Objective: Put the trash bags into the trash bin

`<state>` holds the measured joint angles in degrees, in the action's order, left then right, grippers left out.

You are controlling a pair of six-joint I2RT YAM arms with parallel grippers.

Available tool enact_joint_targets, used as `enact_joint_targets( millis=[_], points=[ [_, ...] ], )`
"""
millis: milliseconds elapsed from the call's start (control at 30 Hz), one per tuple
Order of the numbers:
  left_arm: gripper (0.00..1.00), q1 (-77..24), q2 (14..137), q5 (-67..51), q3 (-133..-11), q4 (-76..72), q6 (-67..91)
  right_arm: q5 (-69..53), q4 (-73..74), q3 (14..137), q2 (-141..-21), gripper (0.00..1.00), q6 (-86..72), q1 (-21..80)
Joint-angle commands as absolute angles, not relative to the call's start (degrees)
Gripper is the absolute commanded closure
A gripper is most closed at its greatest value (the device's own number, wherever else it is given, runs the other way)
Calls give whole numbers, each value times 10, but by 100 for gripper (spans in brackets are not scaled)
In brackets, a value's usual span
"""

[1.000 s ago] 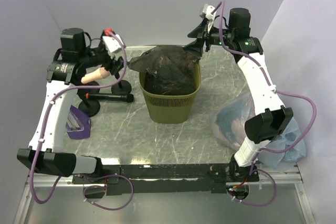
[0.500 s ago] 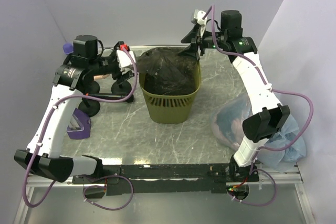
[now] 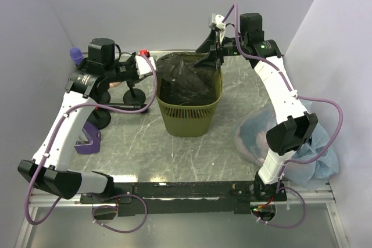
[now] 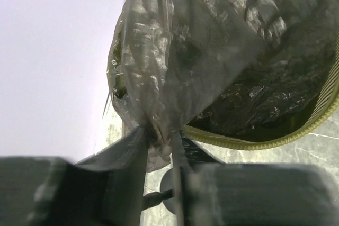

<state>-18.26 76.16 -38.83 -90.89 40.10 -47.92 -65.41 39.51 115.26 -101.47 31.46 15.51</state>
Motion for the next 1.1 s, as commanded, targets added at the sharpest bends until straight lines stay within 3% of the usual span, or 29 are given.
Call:
enact_joint_targets(
  millis=[0, 100, 433, 1067],
  points=[
    [87, -187, 747, -376, -915, 386, -497, -688, 401, 1161, -991, 28, 330, 157],
    [99, -188, 731, -364, -901, 374, -503, -699, 404, 1175, -999, 24, 325, 157],
    [99, -192, 715, -321, -875, 318, -494, -757, 453, 1245, -1035, 23, 292, 171],
    [99, -193, 698, -326, -851, 310, -543, -682, 405, 1215, -1044, 22, 324, 186]
  ],
)
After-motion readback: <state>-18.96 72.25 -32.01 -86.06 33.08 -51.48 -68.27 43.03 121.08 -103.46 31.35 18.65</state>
